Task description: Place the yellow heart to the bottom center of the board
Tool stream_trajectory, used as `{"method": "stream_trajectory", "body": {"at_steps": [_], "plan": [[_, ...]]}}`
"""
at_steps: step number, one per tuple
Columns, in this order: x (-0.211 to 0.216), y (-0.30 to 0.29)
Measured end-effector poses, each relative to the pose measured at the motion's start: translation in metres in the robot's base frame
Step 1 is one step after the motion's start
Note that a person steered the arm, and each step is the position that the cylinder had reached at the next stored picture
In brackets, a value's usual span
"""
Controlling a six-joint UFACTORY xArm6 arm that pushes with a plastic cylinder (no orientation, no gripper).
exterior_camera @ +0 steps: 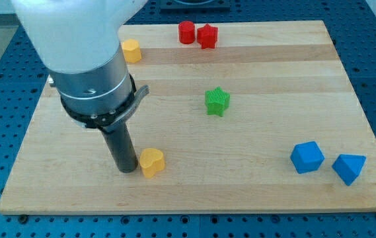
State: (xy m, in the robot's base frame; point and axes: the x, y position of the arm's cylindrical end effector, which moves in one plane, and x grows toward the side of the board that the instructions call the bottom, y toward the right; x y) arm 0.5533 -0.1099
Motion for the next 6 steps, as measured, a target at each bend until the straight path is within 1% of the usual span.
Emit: {"method": "stream_trajectory", "body": {"at_steps": [1, 3, 4, 5, 6], "plan": [[-0.01, 0.014], [-0.015, 0.049], [-0.02, 0.051], [-0.019, 0.06], [-0.005, 0.063]]}}
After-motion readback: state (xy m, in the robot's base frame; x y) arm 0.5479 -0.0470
